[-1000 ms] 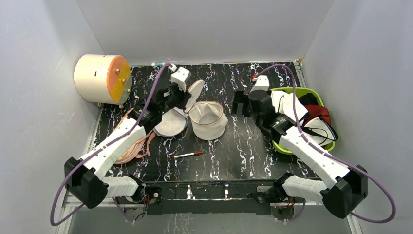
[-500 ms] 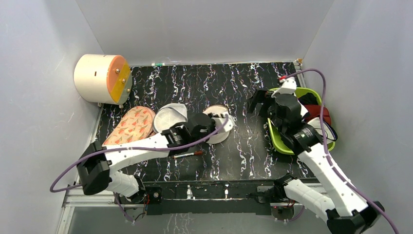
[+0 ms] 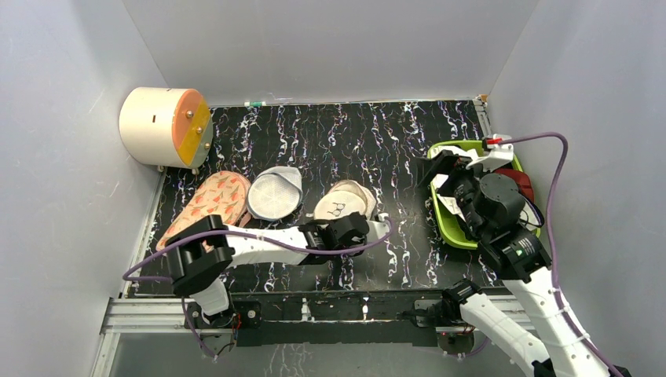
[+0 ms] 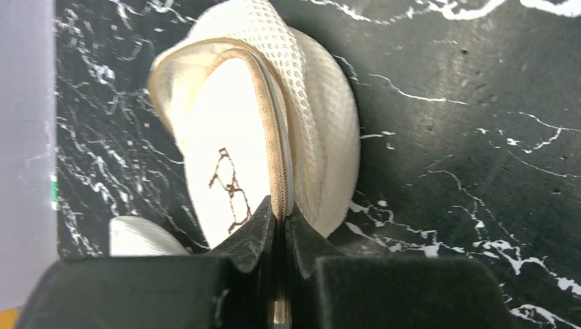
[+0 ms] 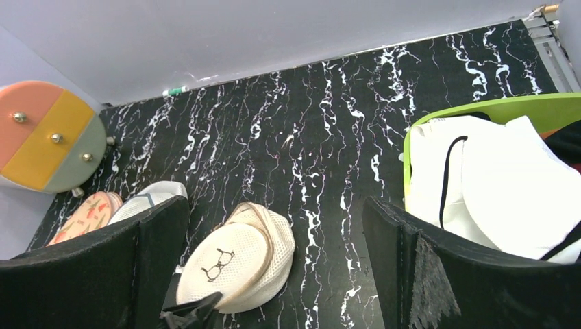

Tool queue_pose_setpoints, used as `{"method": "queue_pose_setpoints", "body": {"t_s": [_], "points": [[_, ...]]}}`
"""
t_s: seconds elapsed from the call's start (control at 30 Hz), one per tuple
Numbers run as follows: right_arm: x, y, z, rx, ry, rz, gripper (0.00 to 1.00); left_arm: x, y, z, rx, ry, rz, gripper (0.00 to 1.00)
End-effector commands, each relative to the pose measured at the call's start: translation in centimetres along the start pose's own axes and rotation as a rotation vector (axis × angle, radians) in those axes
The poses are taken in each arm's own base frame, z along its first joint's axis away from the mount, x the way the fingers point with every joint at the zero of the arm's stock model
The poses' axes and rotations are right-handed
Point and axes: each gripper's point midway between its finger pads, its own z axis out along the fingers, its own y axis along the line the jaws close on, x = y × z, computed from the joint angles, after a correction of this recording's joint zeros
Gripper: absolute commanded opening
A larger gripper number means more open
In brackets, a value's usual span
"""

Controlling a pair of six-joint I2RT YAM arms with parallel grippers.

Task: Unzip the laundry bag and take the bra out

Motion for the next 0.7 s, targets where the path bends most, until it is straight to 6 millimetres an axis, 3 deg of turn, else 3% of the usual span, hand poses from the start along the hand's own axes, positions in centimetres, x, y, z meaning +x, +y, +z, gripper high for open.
{"method": "queue_pose_setpoints", "body": {"t_s": [0.0,0.1,0.27,0.4,0.5,0.53,0.57,0.67], "points": [[-0.7,-0.2,-0.5,-0.004,-0.05,0.009,0.98,1.1,-2.5,0.8,0.038,0.058,-0.013,0.01],[0.0,-0.3,-0.5,-0.012,-0.04,0.015,0.98,2.3,-4.0,1.5,0.063,0.107,0.005,0.02],[0.4,-0.3,-0.6,-0.015,-0.035,0.019,0.98,2.4,-4.6,1.6,0.085,0.117,0.007,0.16],[-0.4,-0.2,-0.7,-0.015,-0.051,0.013,0.98,0.8,-3.4,0.6,0.075,0.06,-0.022,0.48],[-0.9,-0.1,-0.7,-0.016,-0.056,0.004,0.98,-0.9,-2.4,-0.6,0.079,-0.009,-0.036,0.66],[-1.0,-0.1,-0.6,-0.014,-0.057,0.001,0.98,-1.3,-2.1,-1.1,0.088,-0.027,-0.032,0.93],[-1.2,0.0,-0.7,-0.014,-0.059,-0.001,0.98,-1.8,-1.8,-1.6,0.097,-0.046,-0.036,0.98],[-1.5,0.0,-0.6,-0.009,-0.059,-0.007,0.98,-3.8,-0.7,-3.3,0.125,-0.121,-0.055,0.98]]}}
